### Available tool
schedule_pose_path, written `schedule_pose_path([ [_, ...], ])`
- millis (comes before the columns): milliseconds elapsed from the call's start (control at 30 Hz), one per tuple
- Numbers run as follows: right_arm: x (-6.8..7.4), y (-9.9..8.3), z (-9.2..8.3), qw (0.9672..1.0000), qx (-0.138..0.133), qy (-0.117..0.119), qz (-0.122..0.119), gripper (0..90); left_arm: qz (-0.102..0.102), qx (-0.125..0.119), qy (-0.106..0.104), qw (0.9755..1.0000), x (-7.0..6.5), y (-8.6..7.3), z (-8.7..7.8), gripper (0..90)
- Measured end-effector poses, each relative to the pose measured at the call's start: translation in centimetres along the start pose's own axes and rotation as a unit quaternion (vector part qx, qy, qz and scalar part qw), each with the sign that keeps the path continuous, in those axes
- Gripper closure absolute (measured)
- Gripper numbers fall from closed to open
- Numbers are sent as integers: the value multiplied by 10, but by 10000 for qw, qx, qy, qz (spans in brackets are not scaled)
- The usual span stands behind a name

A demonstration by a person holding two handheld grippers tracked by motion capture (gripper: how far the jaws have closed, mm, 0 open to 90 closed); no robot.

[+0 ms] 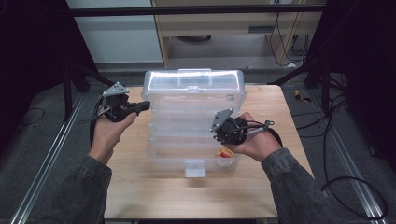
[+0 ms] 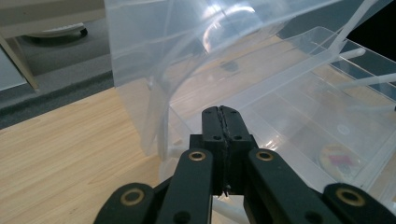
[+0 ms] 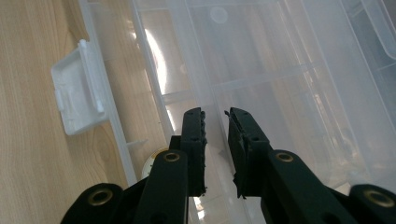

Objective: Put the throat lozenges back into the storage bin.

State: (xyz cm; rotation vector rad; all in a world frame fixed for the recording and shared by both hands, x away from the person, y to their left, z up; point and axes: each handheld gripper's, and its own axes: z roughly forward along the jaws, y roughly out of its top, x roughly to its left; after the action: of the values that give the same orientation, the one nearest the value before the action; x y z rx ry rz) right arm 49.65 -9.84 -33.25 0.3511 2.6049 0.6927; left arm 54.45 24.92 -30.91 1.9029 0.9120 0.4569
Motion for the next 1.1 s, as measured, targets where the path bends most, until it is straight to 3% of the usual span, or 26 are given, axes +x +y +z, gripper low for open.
schedule_pose_path([
  [567,1,-1,0,10000,51,32,-44,767,-69,-66,68,9999,3,2,-7,896],
  [1100,3,-3,0,10000,74,59,13,759,-112,-54,-63,9999,4,-8,-12,894],
])
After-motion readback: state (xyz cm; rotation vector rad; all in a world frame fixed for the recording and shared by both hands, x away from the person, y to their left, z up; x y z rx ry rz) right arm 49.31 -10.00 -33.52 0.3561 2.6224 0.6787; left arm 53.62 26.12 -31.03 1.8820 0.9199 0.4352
